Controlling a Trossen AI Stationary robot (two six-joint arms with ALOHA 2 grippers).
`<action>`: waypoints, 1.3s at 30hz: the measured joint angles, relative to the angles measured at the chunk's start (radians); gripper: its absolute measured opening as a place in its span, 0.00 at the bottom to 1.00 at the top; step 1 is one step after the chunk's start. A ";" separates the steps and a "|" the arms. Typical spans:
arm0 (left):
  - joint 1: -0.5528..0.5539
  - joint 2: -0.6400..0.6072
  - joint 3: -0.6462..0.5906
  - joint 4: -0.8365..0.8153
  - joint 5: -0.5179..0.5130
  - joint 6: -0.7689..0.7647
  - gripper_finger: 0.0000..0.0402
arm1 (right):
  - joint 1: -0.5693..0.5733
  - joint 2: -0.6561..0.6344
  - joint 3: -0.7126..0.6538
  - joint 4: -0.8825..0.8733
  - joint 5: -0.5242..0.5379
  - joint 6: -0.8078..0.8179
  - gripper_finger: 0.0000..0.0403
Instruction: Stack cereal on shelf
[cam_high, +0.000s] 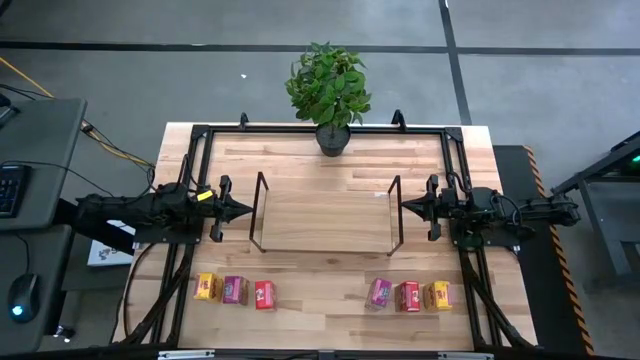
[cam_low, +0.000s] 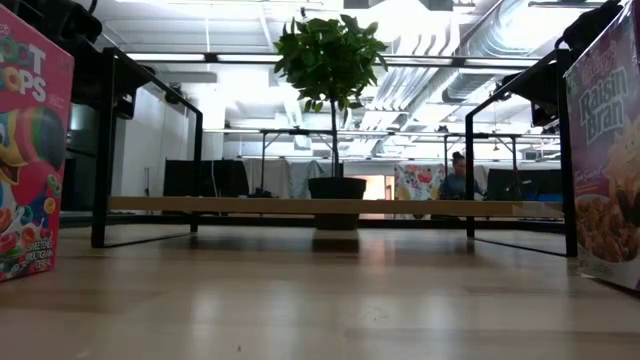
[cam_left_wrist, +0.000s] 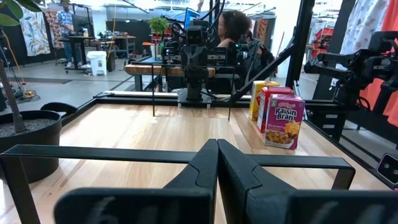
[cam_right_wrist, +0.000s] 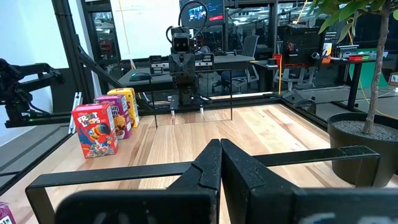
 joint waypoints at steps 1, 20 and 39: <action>0.000 0.000 0.000 0.000 0.000 0.000 0.00 | 0.000 0.000 0.000 0.000 0.000 0.000 0.00; 0.000 0.000 0.000 0.000 0.000 0.000 0.00 | 0.000 0.000 0.000 0.005 0.028 -0.134 0.00; 0.000 0.000 0.000 0.000 0.000 0.000 0.00 | 0.000 0.119 0.005 0.690 -0.084 0.251 0.00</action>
